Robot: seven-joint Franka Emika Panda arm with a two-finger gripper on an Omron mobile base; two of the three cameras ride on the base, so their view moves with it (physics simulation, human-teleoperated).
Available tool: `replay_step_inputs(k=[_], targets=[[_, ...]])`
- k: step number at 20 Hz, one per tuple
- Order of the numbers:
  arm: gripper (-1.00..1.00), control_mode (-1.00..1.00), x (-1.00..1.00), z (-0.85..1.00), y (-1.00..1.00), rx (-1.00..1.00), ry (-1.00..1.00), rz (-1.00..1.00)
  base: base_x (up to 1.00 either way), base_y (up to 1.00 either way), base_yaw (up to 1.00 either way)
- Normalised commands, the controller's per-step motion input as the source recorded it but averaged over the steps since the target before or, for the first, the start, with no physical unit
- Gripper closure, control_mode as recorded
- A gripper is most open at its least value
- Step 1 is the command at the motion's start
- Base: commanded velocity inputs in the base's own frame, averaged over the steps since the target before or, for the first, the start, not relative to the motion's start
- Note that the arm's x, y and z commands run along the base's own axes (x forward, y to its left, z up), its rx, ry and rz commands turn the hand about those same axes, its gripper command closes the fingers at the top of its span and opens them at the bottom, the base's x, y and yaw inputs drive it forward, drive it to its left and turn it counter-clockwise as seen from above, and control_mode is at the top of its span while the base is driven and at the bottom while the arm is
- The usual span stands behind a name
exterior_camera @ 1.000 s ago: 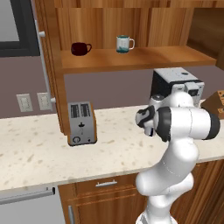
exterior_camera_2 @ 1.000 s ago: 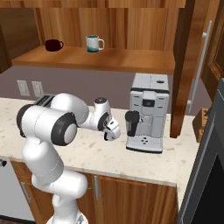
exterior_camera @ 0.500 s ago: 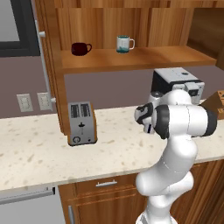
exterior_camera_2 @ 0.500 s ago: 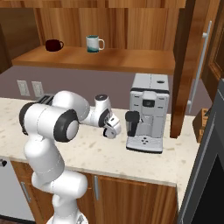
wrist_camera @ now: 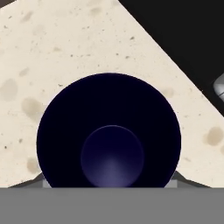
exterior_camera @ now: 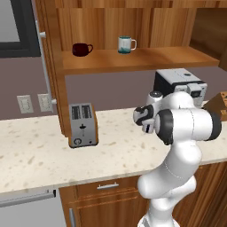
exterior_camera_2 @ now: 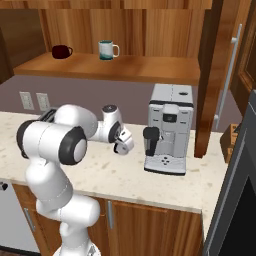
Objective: Pick the mug on the counter and place it in the cabinet with the handle facing the right, like the mugs already inside.
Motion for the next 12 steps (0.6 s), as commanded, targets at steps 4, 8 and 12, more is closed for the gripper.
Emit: replay_step_inputs(k=[4, 8, 12], targets=[[1.0, -1.0, -0.27, 0.36, 0.49, -0.05, -0.1, 0.05, 0.0, 0.0, 0.0], [1.0, -1.0, -0.43, 0.38, 0.27, -0.07, -0.09, 0.12, 0.0, 0.0, 0.0], [1.0, -1.0, -0.52, 0.32, 0.07, -0.08, -0.05, 0.21, 0.0, 0.0, 0.0]])
